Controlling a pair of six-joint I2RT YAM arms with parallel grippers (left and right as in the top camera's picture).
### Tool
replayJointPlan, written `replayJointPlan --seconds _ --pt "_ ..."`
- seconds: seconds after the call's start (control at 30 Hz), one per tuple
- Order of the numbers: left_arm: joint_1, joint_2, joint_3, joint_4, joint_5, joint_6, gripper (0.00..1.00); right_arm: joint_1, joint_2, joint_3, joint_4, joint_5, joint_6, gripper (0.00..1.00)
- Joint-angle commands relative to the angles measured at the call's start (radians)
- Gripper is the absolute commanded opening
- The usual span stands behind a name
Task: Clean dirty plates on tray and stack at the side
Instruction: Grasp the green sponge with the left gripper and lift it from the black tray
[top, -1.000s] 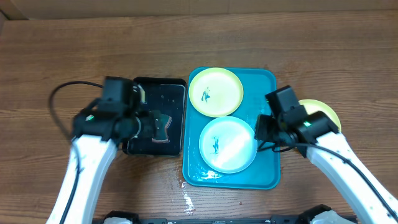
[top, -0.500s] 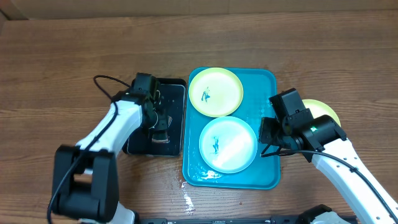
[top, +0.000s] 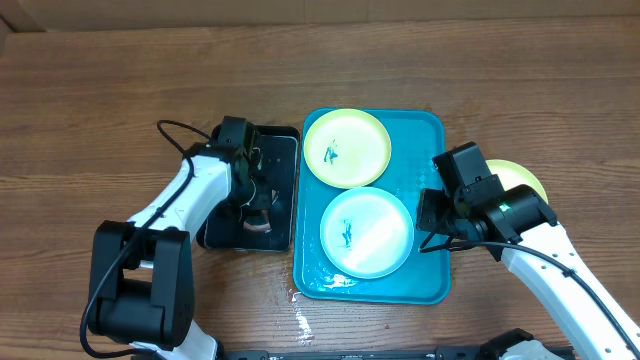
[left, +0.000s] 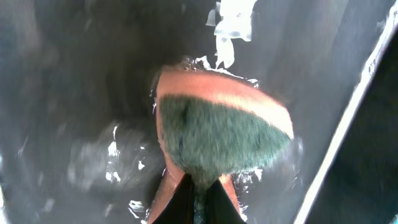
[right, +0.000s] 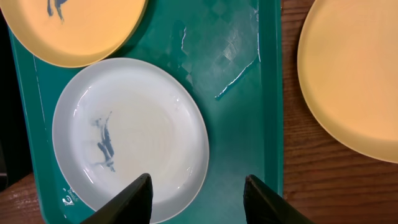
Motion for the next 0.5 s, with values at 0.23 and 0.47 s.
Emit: replayJointPlan --seconds 0.23,0.47 --pt "-0.003 0.008 0.203 -0.181 -0.117 0.023 0.04 -0.046 -0.005 0.013 -0.017 0.094 0.092 0.5" --pt "-0.003 0.008 0.062 -0.029 -0.114 0.007 0.04 -0.137 -0.005 0.013 -0.053 0.093 0.091 0.51"
